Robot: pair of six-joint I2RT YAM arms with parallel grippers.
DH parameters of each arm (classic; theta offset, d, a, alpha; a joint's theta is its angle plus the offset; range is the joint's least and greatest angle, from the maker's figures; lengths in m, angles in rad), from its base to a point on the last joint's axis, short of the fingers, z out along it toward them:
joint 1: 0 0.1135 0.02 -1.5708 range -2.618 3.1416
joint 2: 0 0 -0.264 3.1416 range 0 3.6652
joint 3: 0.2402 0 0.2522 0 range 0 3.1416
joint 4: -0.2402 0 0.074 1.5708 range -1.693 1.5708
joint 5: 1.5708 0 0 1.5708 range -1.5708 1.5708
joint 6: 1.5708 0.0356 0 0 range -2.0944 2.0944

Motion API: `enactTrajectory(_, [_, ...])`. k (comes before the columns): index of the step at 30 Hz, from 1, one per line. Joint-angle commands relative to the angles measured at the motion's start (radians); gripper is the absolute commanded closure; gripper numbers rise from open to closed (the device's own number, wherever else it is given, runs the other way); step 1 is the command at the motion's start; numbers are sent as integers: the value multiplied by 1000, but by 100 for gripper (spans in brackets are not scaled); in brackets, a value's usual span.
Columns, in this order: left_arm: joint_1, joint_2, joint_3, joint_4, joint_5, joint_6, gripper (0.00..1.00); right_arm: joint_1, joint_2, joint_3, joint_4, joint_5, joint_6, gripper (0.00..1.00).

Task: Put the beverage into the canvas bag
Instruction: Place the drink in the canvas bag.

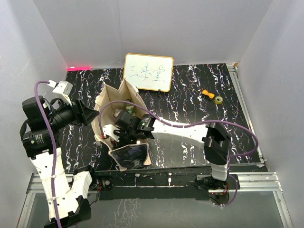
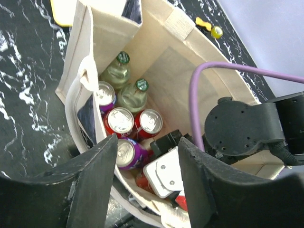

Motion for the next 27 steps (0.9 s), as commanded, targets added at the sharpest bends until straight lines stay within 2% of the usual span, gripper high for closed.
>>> enactTrajectory(1, [7, 20, -25, -109, -24, -47, 43, 23, -79, -30, -13, -17, -7, 71])
enactTrajectory(5, [7, 20, -102, -117, -18, -73, 43, 23, -82, -31, -12, -16, -19, 70])
enactTrajectory(10, [7, 43, -133, -137, -16, -82, 57, 23, -78, -34, -2, -14, -22, 70])
enactTrajectory(13, [7, 46, -149, -142, 8, -84, 69, 23, -73, -30, -1, -14, -17, 70])
enactTrajectory(18, [7, 49, -182, -105, 41, -107, 100, 23, -74, -25, 6, 5, -43, 69])
enactTrajectory(21, [7, 58, -159, -82, 71, -120, 100, 23, -71, -24, 18, 4, -67, 68])
enactTrajectory(27, [7, 96, -55, -42, 267, -221, 100, 24, -54, -3, 8, -24, -83, 66])
